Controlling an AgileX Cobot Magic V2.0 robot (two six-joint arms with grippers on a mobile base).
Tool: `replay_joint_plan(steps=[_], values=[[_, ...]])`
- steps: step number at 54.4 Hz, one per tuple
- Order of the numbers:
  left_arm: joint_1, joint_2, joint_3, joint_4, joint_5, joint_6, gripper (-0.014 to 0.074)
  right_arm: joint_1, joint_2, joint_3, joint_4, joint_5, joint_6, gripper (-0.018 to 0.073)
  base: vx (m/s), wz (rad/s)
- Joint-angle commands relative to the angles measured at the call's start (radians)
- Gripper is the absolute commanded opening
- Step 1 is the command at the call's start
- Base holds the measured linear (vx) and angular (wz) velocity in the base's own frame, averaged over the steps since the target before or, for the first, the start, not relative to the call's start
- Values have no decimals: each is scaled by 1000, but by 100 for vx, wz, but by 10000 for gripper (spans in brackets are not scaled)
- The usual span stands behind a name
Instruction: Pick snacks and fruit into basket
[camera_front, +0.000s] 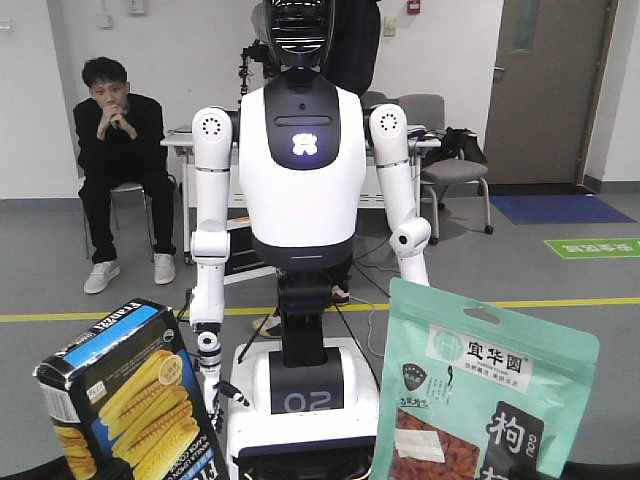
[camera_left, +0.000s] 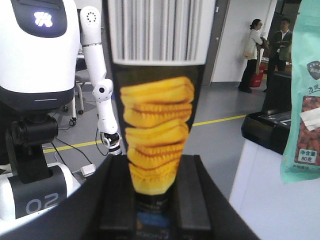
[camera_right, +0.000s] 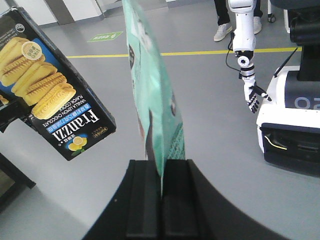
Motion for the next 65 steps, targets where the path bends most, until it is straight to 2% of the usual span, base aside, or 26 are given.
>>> replay_joint_plan(steps=[1, 38, 65], values=[[-3, -17, -24, -25, -97, 1, 0, -1, -5, -30, 18, 11, -9, -9, 41, 0], [-3, -17, -24, -25, -97, 1, 0, -1, -5, -30, 18, 11, -9, -9, 34, -1], [-3, -17, -24, -25, -97, 1, 0, -1, -5, -30, 18, 11, -9, -9, 20, 2]])
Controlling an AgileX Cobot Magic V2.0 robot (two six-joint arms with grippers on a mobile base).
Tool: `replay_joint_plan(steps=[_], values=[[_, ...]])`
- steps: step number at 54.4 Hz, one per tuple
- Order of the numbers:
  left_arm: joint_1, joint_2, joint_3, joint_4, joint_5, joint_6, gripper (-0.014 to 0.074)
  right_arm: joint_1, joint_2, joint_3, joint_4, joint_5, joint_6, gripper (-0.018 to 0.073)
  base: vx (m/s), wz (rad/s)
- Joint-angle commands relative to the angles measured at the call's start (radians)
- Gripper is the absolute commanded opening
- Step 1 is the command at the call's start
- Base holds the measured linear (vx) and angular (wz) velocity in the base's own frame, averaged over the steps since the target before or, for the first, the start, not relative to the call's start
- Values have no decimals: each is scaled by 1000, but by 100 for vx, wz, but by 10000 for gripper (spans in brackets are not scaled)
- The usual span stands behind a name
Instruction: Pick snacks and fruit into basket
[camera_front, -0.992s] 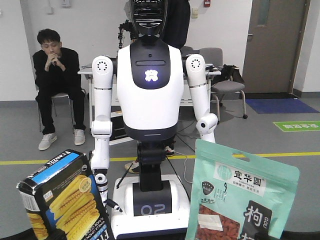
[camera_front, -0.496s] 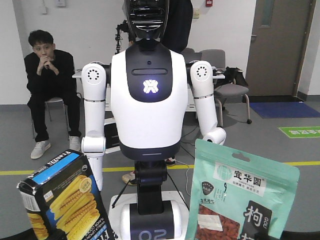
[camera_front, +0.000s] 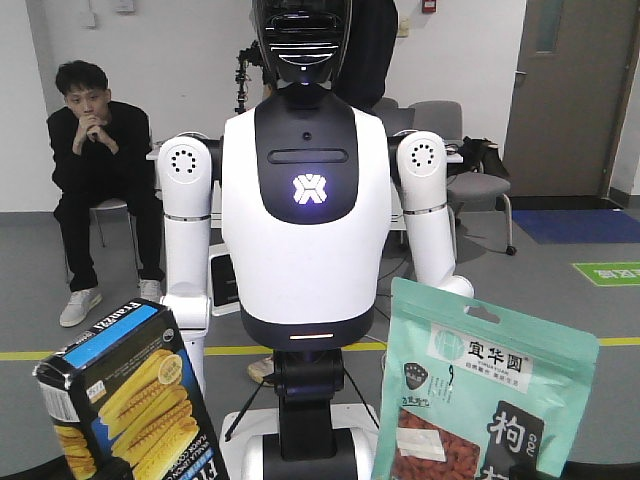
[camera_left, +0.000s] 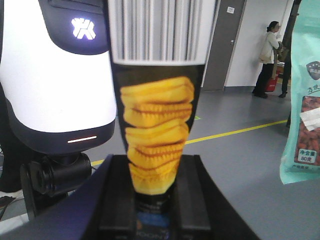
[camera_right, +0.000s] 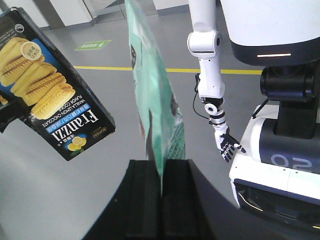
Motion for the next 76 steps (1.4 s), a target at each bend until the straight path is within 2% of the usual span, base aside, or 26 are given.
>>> replay_joint_plan(steps=[1, 76], values=[[-3, -17, -24, -25, -97, 1, 0, -1, -5, -30, 18, 11, -9, -9, 7, 2], [-3, -17, -24, -25, -97, 1, 0, -1, -5, -30, 18, 11, -9, -9, 0, 0]])
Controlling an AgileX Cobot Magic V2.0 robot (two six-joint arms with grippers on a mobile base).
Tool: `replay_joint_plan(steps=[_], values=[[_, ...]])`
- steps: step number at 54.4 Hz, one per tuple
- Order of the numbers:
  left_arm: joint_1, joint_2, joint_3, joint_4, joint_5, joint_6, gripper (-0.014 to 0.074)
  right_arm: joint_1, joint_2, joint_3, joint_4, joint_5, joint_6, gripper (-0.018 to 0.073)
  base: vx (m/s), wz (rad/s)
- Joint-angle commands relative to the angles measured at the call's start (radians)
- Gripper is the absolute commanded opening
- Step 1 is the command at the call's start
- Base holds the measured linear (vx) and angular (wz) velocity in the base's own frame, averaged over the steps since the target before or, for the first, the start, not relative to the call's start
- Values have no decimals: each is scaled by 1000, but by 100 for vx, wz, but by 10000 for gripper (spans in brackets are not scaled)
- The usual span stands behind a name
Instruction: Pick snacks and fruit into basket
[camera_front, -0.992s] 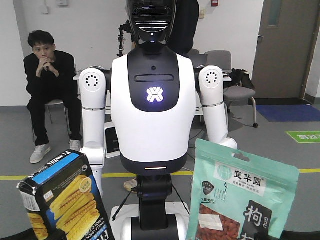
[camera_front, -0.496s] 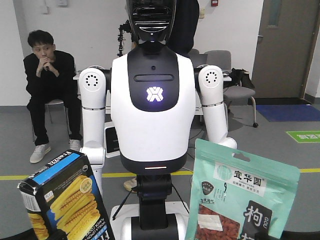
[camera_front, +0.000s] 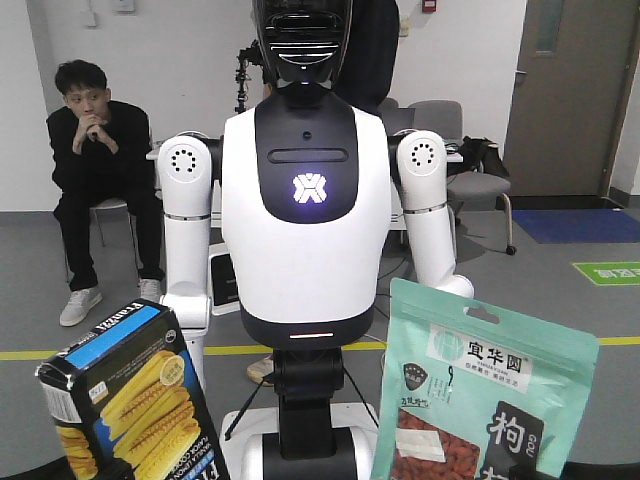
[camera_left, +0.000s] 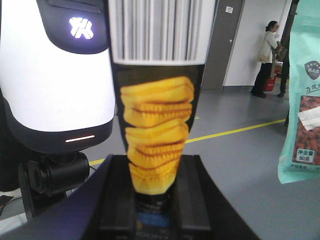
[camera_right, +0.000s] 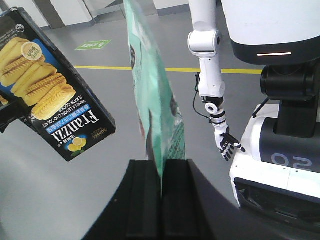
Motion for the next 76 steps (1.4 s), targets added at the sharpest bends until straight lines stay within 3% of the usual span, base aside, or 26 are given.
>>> replay_joint_plan(steps=[1, 76], values=[[-3, -17, -24, -25, -97, 1, 0, -1, -5, -30, 18, 11, -9, -9, 0, 0], [-3, -17, -24, -25, -97, 1, 0, -1, -5, -30, 19, 43, -20, -9, 0, 0]])
